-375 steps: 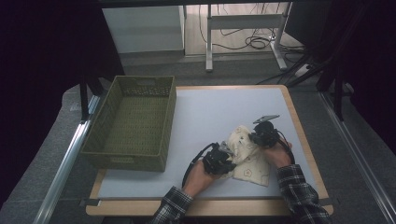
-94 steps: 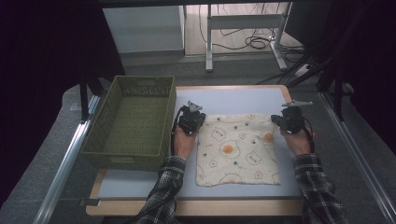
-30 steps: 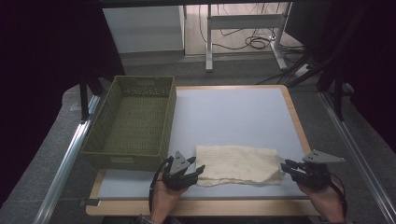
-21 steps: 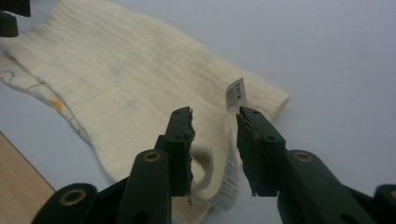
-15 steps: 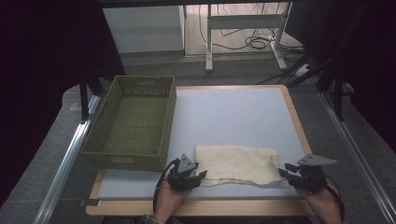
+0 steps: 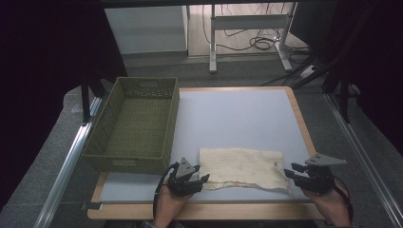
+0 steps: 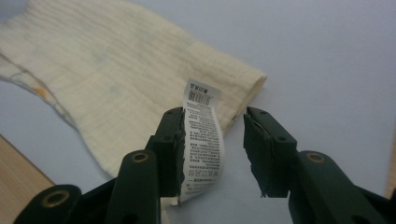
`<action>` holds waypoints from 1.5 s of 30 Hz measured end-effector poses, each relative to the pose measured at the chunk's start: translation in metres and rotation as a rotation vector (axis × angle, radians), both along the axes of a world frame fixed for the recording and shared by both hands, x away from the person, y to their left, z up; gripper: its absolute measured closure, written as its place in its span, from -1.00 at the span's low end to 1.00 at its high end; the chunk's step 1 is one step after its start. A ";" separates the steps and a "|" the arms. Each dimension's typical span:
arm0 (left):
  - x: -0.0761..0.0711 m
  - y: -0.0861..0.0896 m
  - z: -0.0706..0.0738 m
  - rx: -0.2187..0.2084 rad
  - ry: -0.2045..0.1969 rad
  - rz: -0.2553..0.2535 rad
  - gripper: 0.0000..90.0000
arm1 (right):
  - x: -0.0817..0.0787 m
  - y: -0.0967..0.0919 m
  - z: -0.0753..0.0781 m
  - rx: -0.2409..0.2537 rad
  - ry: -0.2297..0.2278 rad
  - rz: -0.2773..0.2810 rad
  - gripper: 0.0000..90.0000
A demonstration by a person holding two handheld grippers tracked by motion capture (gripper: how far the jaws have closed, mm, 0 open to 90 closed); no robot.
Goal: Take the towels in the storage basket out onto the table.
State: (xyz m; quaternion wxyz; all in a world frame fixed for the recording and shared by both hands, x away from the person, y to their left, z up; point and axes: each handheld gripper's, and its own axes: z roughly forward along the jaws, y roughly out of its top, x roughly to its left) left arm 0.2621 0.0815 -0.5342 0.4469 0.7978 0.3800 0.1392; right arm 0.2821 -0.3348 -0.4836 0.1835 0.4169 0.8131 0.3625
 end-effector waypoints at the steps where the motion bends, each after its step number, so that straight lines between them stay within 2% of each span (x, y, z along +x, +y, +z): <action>1: 0.001 0.000 -0.001 0.001 0.001 0.005 0.06 | 0.003 0.001 -0.004 0.005 0.006 -0.006 0.30; 4: 0.003 0.002 -0.004 -0.003 0.011 0.016 0.04 | 0.017 0.003 -0.014 0.023 0.018 -0.036 0.21; 7: 0.002 0.004 -0.006 -0.016 0.028 0.003 0.11 | 0.031 0.009 -0.023 0.006 0.036 -0.042 0.22; 11: -0.002 0.005 -0.007 -0.025 0.045 -0.027 0.31 | 0.037 0.020 -0.029 -0.049 0.030 -0.037 0.72; 13: -0.001 0.004 -0.009 -0.012 0.054 -0.034 0.41 | 0.035 0.024 -0.030 -0.071 0.015 -0.029 0.91; 16: 0.000 0.003 -0.011 -0.008 0.064 -0.044 0.57 | 0.034 0.026 -0.030 -0.076 0.023 -0.020 0.97; 19: 0.000 0.003 -0.010 0.010 0.058 -0.051 0.88 | 0.034 0.025 -0.027 -0.065 0.020 -0.024 0.98; 21: 0.000 0.004 -0.008 0.004 0.059 -0.060 0.99 | 0.034 0.024 -0.023 -0.054 0.015 -0.027 0.98; 23: -0.001 0.004 -0.006 0.005 0.052 -0.061 1.00 | 0.033 0.023 -0.018 -0.048 0.001 -0.026 0.98; 29: -0.006 0.006 0.007 -0.036 0.026 -0.076 1.00 | 0.034 0.022 -0.004 -0.033 -0.030 -0.033 0.98; 33: -0.012 0.006 0.015 -0.038 0.019 -0.091 1.00 | 0.041 0.020 0.000 -0.028 -0.036 -0.043 0.98; 35: -0.015 0.004 0.014 -0.033 0.026 -0.099 1.00 | 0.045 0.020 -0.002 -0.030 -0.030 -0.050 0.98; 42: -0.020 -0.001 -0.004 0.018 0.073 -0.104 1.00 | 0.056 0.018 -0.023 -0.038 0.057 -0.056 0.95; 45: -0.017 -0.001 -0.006 0.009 0.092 -0.115 0.96 | 0.053 0.015 -0.023 -0.033 0.050 -0.057 0.80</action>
